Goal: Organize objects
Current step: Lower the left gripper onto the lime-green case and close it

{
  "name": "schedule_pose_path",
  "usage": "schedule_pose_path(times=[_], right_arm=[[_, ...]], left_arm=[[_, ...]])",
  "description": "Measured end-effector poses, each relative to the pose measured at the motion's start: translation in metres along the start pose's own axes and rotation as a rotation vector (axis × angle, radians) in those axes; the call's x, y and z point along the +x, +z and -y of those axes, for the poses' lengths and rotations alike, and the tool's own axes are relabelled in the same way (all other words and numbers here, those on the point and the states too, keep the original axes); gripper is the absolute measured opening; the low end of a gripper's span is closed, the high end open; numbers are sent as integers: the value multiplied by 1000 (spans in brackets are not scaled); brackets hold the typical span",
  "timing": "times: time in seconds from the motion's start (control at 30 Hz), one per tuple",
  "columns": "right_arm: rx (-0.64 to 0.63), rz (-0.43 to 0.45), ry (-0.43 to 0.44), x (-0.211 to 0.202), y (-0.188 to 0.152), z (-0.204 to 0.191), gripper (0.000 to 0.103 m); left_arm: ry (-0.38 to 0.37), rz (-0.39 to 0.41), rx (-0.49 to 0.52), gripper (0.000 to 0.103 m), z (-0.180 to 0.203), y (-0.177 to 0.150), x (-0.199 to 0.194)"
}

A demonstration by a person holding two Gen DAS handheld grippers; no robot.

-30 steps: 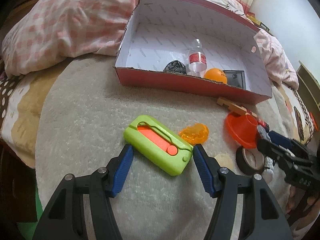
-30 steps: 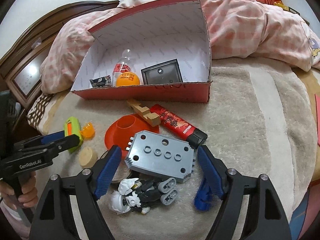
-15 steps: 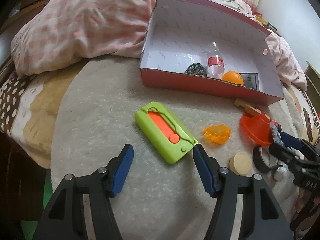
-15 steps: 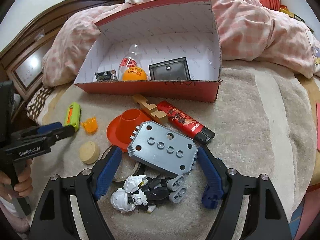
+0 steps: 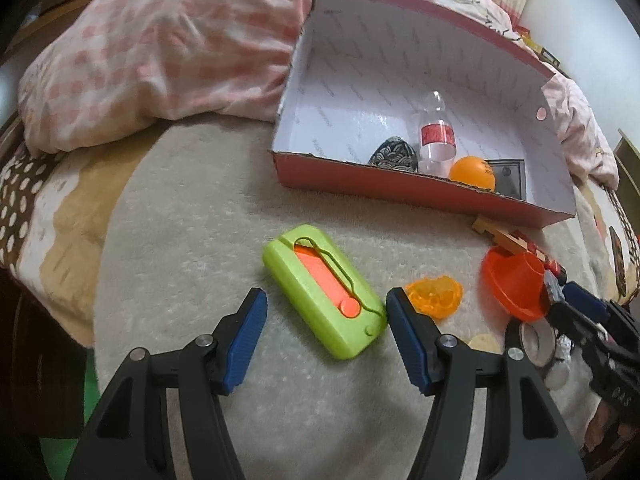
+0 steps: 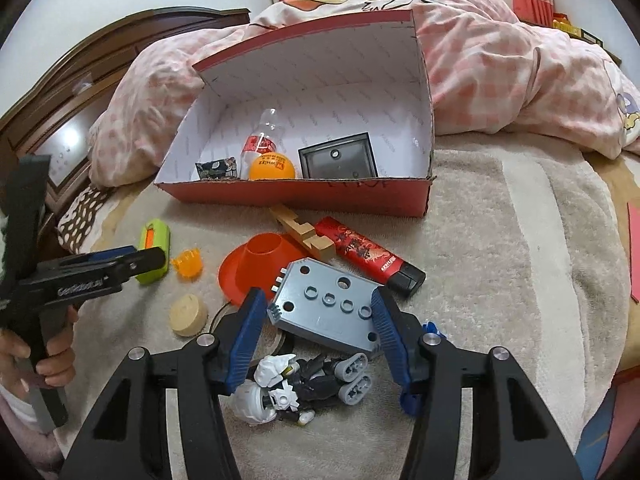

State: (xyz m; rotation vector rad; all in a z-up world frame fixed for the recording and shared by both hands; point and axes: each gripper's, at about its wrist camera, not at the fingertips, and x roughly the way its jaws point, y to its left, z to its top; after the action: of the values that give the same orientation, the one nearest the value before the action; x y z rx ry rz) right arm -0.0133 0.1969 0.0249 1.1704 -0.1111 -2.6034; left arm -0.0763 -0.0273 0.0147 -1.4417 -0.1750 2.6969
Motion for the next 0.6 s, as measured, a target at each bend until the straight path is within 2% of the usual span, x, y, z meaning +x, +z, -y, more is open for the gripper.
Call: schedule_pose_path(times=[0.27,0.47,0.6], right_arm=[[-34,-1,-27,-3,-4,-5,57],[-51,12,-31,-11,-6,-12,57],[-111,26,-34,-21,-8,-30,57]], left_arm=[[11,5,-10,63,-1,6,7],[-6,21,1,42,-4,2,1],[-36,24,19,39,-4,-5,-6]])
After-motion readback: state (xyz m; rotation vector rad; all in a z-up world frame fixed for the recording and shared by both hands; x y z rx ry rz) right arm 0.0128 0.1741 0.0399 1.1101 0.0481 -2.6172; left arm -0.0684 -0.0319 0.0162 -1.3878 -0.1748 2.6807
